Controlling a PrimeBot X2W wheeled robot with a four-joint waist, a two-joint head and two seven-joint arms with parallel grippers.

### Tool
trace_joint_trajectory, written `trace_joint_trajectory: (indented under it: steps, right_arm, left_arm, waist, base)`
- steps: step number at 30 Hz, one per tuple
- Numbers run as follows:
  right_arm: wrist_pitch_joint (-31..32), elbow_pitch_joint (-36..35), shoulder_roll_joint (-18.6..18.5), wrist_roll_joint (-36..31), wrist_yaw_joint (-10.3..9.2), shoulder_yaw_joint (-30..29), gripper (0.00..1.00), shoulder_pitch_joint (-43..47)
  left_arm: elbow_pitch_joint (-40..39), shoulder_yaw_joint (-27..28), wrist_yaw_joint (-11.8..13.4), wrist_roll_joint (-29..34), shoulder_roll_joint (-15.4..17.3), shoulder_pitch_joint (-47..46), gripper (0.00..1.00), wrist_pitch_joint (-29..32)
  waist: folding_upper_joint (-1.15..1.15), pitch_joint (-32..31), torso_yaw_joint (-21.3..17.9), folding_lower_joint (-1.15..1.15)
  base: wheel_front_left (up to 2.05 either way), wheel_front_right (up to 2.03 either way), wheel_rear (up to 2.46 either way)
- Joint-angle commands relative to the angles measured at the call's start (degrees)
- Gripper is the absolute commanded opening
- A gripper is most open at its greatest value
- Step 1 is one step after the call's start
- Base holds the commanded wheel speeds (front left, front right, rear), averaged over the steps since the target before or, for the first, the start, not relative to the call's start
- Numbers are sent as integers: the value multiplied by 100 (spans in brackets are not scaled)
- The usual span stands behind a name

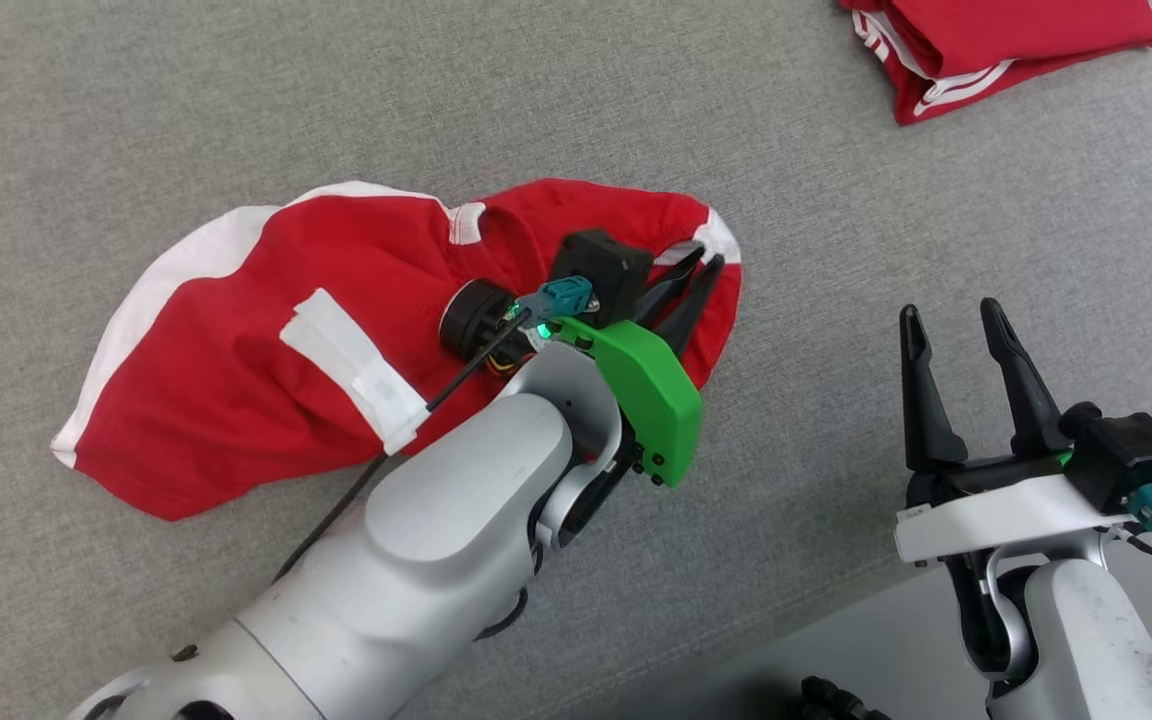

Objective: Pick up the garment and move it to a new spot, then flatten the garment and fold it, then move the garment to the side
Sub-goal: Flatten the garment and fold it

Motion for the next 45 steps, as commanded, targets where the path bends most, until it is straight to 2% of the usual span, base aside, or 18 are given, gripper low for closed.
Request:
trace_joint_trajectory:
  steps: [1,4,7,12,15,21,24,28,31,32,33,35,36,38,40,41,42,45]
  right_arm:
    - [-1,24,5,-1,0,-19,100,9]
    - [-1,67,8,-1,0,15,100,64]
    - [-1,87,8,-13,0,71,100,87]
    - [-1,91,-33,-49,0,65,100,163]
    - [-1,81,-72,-57,0,44,100,250]
    - [-1,22,-178,-59,0,-49,100,316]
    - [-1,5,-240,-74,0,-103,100,368]
    - [-1,7,-333,-74,0,-136,100,338]
    - [-1,-23,-398,-83,0,-174,100,349]
    - [-1,-22,-422,-88,0,-176,100,374]
    - [-1,-21,-442,-89,0,-181,100,401]
    - [-1,-8,-475,-83,0,-185,100,441]
    - [-1,2,-487,-83,0,-185,100,454]
    - [-1,7,-493,-92,0,-168,100,472]
    - [-1,14,-505,-84,0,-150,100,479]
    - [-1,21,-504,-85,0,-138,100,480]
    - [-1,25,-502,-85,0,-128,100,484]
    - [-1,41,-498,-80,0,-76,100,476]
  left_arm:
    - [-96,-18,-88,-59,21,-213,0,-117]
    - [-337,2,-287,-184,18,-534,0,-321]
    - [-536,112,-384,-279,19,-951,0,-449]
    - [-898,447,-410,-337,33,-1723,0,-483]
    - [-1146,544,-350,-410,189,-1805,0,-326]
    - [-1899,220,-224,-672,879,-611,0,-34]
    - [-2011,-37,-395,-922,1307,367,0,-103]
    - [-1832,-109,-548,-1221,1576,1371,0,-529]
    - [-1714,-94,-637,-1381,1623,1820,0,-818]
    - [-1691,-64,-668,-1423,1613,1939,7,-905]
    - [-1679,-47,-703,-1448,1603,2014,22,-958]
    - [-1674,-5,-757,-1471,1594,2132,67,-1050]
    - [-1690,14,-764,-1456,1592,2170,82,-1084]
    - [-1728,41,-793,-1441,1605,2197,95,-1117]
    - [-1778,54,-764,-1397,1622,2170,100,-1130]
    - [-1806,57,-738,-1395,1626,2155,97,-1119]
    - [-1824,59,-713,-1392,1630,2143,92,-1105]
    - [-1795,5,-597,-1447,1670,2137,66,-918]
  waist:
    - [0,-83,36,0]
    - [0,-258,110,0]
    - [0,-454,183,0]
    - [0,-781,404,0]
    - [0,-886,581,0]
    - [0,-881,966,0]
    - [0,-853,1167,0]
    - [0,-848,1332,0]
    - [0,-864,1446,0]
    - [0,-880,1493,0]
    - [0,-898,1533,0]
    - [0,-941,1600,0]
    - [0,-967,1629,0]
    - [0,-1006,1666,0]
    - [0,-1041,1684,0]
    - [0,-1059,1688,0]
    - [0,-1072,1687,0]
    - [0,-1104,1651,0]
  base:
    - [0,0,0]
    - [0,0,0]
    - [0,0,0]
    - [0,0,0]
    - [0,0,0]
    - [0,0,0]
    - [0,0,0]
    - [0,0,0]
    - [0,0,0]
    - [0,0,0]
    - [0,0,0]
    - [0,0,0]
    - [0,0,0]
    - [0,0,0]
    - [0,0,0]
    - [0,0,0]
    - [0,0,0]
    - [0,0,0]
